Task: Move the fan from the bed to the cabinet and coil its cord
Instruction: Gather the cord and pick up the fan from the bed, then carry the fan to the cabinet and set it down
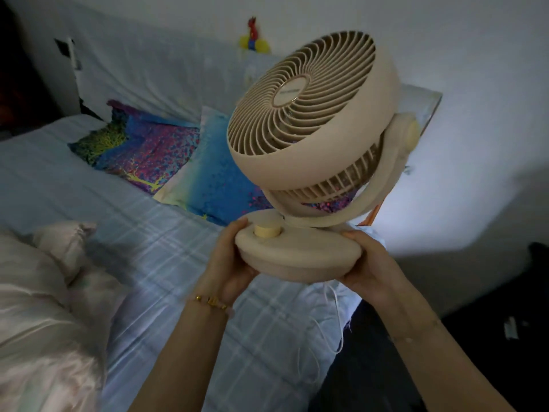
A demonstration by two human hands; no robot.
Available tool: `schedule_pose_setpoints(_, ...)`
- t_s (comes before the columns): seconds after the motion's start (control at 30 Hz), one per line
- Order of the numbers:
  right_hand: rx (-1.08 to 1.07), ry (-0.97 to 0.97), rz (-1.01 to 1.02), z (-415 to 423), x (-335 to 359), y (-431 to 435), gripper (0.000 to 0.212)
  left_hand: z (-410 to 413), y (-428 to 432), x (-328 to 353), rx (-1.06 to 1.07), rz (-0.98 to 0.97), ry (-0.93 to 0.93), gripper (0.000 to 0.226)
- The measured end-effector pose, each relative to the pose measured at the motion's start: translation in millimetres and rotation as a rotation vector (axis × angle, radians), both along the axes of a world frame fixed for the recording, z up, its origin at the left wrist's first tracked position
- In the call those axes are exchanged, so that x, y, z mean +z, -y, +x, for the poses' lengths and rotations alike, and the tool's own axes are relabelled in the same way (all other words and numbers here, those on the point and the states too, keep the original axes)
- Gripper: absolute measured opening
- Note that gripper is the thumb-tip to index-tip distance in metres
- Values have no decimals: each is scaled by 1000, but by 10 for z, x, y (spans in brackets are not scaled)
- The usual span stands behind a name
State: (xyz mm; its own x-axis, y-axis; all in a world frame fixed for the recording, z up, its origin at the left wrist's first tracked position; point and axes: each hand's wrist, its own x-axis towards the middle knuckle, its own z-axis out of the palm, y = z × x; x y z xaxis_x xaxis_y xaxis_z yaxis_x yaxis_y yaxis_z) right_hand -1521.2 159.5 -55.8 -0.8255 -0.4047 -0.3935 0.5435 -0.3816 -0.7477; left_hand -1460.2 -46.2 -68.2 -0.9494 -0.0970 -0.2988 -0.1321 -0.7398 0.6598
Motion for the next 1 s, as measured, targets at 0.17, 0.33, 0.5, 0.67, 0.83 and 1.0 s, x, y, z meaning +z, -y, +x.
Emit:
schedule_pose_setpoints(0.17, -111, -64, -27, 230, 237, -408, 39, 153, -407, 237, -11, -83, -97, 37)
schedule_pose_setpoints(0.33, -55, -175, -44, 458, 474, -892, 29, 263, -870, 462, -46, -151, -178, 49)
schedule_pose_setpoints(0.5, -198, -234, -14, 705, 650, -1444, 23, 337, -1385, 663, -141, -165, -235, 38)
schedule_pose_setpoints(0.67, -327, -290, 17, 977, 772, -1878, 20, 444, -1853, 758, -188, -121, -258, 40)
schedule_pose_setpoints(0.83, -445, -318, 110, 1316, 813, -2219, 23, 469, -2249, 771, -310, -41, -280, 44)
schedule_pose_setpoints(1.0, -595, -315, 70, 1631, 830, -2379, 24, 383, -2454, 827, -502, 35, -299, 36)
